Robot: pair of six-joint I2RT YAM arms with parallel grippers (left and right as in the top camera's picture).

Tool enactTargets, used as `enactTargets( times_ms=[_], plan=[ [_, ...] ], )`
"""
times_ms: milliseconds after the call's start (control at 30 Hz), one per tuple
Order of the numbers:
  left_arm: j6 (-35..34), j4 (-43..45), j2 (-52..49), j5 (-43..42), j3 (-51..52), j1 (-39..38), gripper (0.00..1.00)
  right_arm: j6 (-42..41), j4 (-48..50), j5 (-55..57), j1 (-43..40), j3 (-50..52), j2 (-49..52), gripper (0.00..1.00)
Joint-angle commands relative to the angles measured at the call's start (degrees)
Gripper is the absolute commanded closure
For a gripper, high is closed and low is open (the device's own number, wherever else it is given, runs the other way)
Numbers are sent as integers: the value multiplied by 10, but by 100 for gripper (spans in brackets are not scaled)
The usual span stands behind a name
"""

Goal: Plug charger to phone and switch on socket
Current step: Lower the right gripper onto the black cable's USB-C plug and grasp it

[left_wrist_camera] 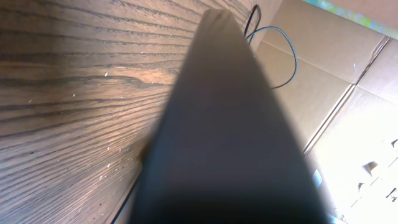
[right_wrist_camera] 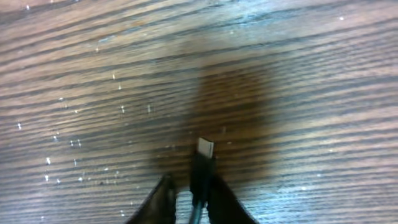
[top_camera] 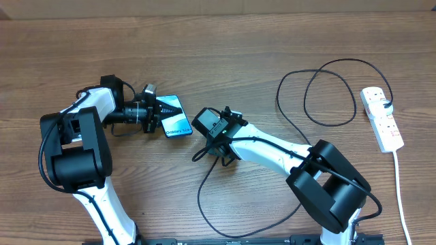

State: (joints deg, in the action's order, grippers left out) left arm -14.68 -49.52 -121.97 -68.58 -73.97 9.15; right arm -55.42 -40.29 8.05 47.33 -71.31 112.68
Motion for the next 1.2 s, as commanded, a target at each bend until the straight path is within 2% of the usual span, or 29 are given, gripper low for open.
enactTargets(
  times_ms=[0,167,233,367,433,567,667,700,800,967,1167],
  plan=[
    [-1,-1,4,-29,-4,2,96,-5,-8,-20,-2,4,21,88],
    [-1,-1,4,-28,-4,2,96,-31,-23,-49,-2,5,21,89],
    [-1,-1,4,-29,-4,2,96,-32,-23,-47,-2,5,21,96],
    [-1,1,4,-28,-4,2,96,-31,-15,-36,-7,5,21,96],
    [-1,1,4,-28,-4,2,96,-26,-17,-39,-20,4,21,96],
    [-1,1,4,-28,-4,2,96,33,-18,-82,-73,4,21,96],
    [-1,2,4,-17,-4,2,96,34,-21,-97,-99,5,21,67],
    [-1,2,4,-15,-4,2,96,34,-21,-97,-99,5,21,66],
    [-1,1,4,-14,-4,2,96,34,-20,-97,-92,5,21,67],
    [-1,1,4,-14,-4,2,96,30,-21,-97,-84,10,21,80],
    [-1,2,4,-14,-4,2,96,14,11,-76,-85,30,21,78]
  ],
)
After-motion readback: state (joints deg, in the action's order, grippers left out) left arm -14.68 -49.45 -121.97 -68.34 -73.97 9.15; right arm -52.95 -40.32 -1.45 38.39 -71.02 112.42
